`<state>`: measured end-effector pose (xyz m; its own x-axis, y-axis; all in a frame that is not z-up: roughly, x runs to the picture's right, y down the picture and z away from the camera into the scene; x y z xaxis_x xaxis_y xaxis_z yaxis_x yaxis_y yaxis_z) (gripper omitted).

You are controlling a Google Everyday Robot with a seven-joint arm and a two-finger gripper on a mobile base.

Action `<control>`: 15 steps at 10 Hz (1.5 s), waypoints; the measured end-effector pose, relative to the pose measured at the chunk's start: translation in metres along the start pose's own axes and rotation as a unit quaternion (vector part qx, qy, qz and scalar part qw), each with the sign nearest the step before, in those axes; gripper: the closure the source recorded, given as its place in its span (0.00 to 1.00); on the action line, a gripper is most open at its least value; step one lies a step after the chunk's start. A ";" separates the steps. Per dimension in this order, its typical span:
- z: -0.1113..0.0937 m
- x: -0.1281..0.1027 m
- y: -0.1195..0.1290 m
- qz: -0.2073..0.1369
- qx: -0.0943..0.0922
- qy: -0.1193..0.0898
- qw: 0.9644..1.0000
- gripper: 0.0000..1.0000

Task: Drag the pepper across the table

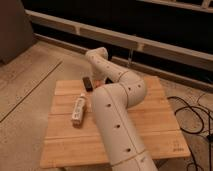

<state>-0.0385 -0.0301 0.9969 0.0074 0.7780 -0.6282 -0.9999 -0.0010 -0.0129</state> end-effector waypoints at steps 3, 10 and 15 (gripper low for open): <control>-0.022 -0.007 0.001 -0.009 0.005 -0.024 1.000 1.00; -0.090 0.007 0.102 -0.148 0.012 -0.103 0.984 1.00; -0.078 0.031 0.165 -0.220 0.024 -0.090 0.971 1.00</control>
<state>-0.2024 -0.0554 0.9144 0.4361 0.7937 -0.4242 -0.8999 0.3822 -0.2100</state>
